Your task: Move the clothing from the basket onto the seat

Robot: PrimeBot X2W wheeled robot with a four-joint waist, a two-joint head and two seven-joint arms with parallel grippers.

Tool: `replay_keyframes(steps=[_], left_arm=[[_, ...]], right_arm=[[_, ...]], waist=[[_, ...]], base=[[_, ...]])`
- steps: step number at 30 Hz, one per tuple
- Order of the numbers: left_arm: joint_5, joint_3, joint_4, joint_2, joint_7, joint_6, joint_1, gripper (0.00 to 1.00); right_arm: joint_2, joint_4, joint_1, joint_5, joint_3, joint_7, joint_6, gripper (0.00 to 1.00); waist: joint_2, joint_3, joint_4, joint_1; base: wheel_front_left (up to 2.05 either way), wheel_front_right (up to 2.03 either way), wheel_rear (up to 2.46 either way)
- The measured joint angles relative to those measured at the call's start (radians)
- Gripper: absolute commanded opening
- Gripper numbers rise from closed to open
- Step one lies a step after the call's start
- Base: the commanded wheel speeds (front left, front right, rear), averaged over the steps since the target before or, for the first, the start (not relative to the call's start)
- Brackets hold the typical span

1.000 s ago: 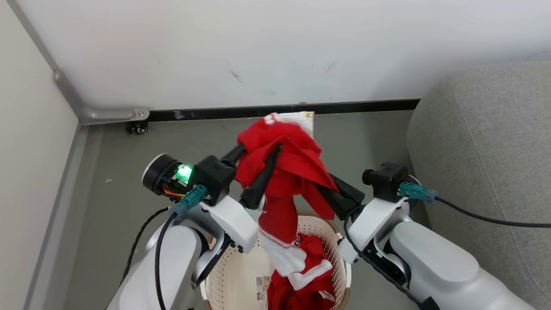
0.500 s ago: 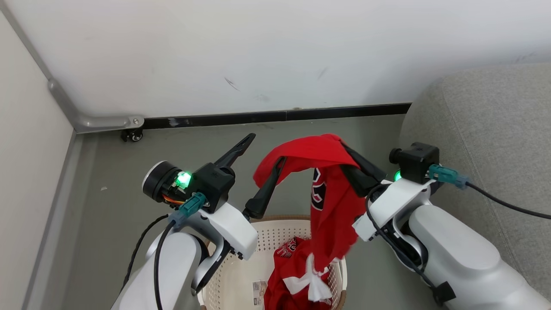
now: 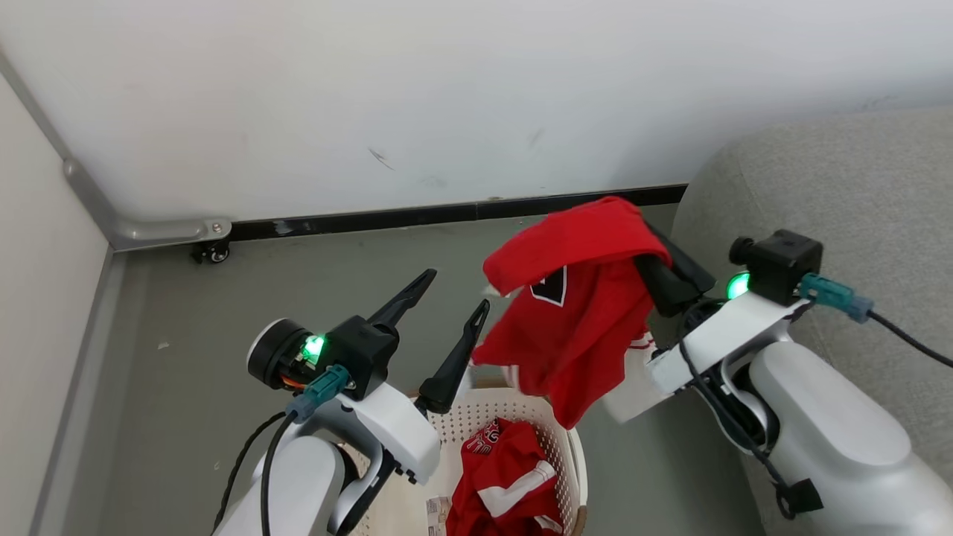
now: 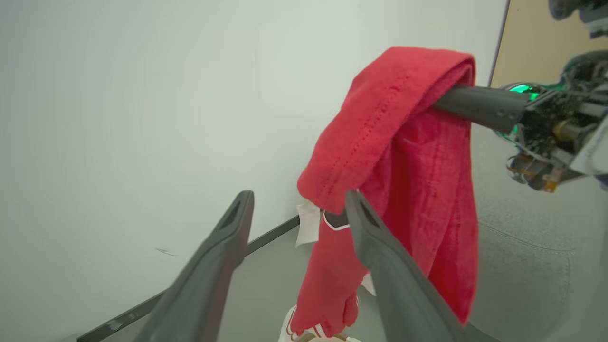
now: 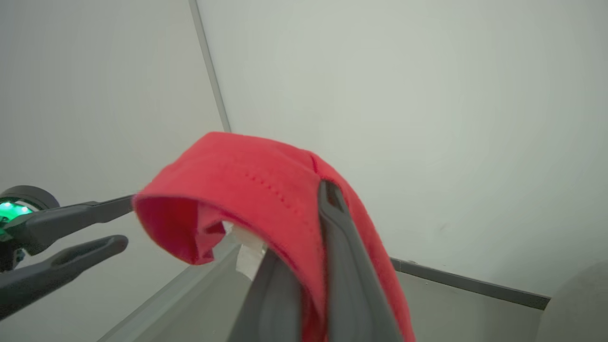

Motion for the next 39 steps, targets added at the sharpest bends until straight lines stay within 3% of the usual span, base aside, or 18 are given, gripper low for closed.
replay_keyframes(steps=[39], left_arm=[[-0.055,-0.102,-0.032,-0.009,-0.056,-0.006,0.083,1.0]], right_arm=[[-0.054,-0.215,0.23,-0.132,-0.374,-0.001,0.0,0.0]], waist=[[0.0,-0.031,-0.197,0.0]], base=[[0.0,0.0,0.0]])
